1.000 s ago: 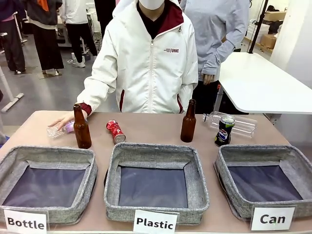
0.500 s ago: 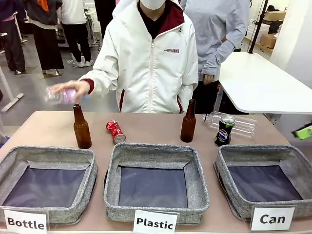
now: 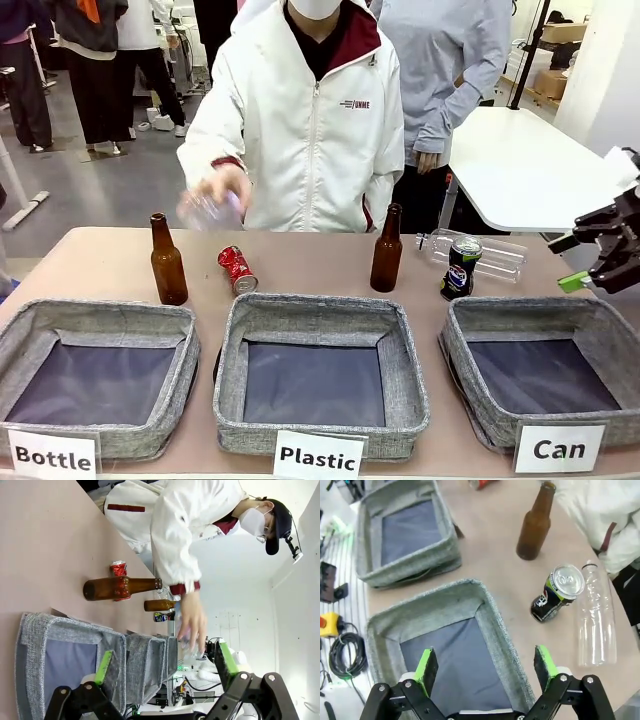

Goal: Sort the can waste into the basket.
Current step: Pick up the can waste from the table and place it in the right Fabric basket.

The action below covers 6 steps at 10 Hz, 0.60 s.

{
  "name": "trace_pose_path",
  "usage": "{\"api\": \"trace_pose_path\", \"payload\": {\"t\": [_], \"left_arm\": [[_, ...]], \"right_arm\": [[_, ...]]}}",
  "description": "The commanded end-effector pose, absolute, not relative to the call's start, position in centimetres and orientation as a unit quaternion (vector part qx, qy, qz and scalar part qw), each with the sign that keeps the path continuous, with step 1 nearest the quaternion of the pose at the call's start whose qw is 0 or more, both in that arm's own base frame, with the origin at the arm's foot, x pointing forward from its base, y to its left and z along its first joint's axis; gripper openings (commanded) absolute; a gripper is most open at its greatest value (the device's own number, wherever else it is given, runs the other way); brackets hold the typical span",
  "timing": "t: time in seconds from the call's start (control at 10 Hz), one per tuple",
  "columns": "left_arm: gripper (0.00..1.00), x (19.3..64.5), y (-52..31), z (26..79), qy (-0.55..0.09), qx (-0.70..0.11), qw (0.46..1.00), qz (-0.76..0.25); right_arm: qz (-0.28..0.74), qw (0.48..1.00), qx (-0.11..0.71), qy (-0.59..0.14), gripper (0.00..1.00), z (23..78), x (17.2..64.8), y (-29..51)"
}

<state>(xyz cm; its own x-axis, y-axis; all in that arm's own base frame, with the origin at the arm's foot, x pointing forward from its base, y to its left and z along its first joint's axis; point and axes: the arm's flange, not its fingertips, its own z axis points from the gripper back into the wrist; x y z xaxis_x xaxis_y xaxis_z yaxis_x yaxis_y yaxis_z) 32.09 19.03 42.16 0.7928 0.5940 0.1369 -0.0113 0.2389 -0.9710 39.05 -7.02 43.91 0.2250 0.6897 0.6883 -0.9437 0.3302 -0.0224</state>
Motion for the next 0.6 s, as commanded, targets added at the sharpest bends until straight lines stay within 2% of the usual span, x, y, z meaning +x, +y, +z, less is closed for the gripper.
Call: {"api": "trace_pose_path", "payload": {"t": [0.0,0.1,0.3,0.5], "left_arm": [[1.0,31.9,19.1,42.2,-0.256,-0.585,0.746,0.193],[1.0,31.9,19.1,42.2,-0.256,-0.585,0.746,0.193],[1.0,31.9,19.1,42.2,-0.256,-0.585,0.746,0.193],[1.0,31.9,19.1,42.2,-0.256,-0.585,0.746,0.193]], "right_arm": [[0.525,0.767,0.226,-0.291,1.0,44.9,39.0,-7.7],[0.541,0.755,0.206,-0.308,1.0,43.9,39.0,-7.0],[0.541,0.711,0.241,-0.38,1.0,42.5,41.6,-8.7],[0.503,0.712,0.243,-0.425,1.0,40.5,45.4,-9.1]]}}
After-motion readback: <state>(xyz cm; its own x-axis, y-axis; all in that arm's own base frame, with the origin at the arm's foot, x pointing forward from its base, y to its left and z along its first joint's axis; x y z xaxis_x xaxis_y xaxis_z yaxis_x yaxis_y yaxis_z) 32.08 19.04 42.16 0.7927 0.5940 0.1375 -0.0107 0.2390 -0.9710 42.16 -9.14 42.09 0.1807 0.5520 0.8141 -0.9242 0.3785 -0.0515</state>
